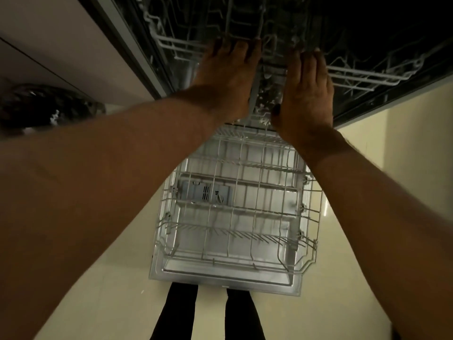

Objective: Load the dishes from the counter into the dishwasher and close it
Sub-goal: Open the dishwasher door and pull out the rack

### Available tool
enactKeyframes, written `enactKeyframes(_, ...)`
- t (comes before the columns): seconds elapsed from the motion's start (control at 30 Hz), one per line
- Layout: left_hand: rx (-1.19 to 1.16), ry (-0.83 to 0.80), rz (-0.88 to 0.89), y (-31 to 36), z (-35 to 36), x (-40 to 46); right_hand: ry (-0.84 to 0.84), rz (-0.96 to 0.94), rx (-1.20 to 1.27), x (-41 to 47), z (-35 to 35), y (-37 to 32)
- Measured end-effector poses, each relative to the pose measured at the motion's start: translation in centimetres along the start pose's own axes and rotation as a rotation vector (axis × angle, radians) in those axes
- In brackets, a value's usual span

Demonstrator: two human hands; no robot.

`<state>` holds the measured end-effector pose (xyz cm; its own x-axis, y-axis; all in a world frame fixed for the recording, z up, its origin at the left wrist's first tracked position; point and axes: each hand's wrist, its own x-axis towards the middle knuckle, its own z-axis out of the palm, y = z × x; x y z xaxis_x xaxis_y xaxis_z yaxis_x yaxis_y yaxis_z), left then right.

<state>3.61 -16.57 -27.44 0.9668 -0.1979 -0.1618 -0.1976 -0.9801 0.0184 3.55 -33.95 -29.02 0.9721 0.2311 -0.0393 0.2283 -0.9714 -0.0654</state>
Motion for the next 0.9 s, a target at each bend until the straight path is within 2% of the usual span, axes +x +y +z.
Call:
enactKeyframes(0.1, -0.032, -0.015, -0.024, 0.9, -0.4, -0.5, 0.049, 0.048, 0.079, -0.7, -0.1, -0.9)
enactKeyframes(0.27, -0.007, -0.047, -0.012, 2.1, 0.0, -4.5, -0.002, 0.066, 0.079, -4.4, -0.5, -2.0)
enactKeyframes(0.43, -0.046, -0.238, -0.041, 3.8, 0.0, -10.4, -0.325, 0.085, 0.058, -10.2, -1.9, -2.7)
enactKeyframes(0.9, -0.148, -0.521, -0.04, 8.8, -0.8, -25.4, -0.673, 0.026, 0.093, -25.3, -6.6, -4.0)
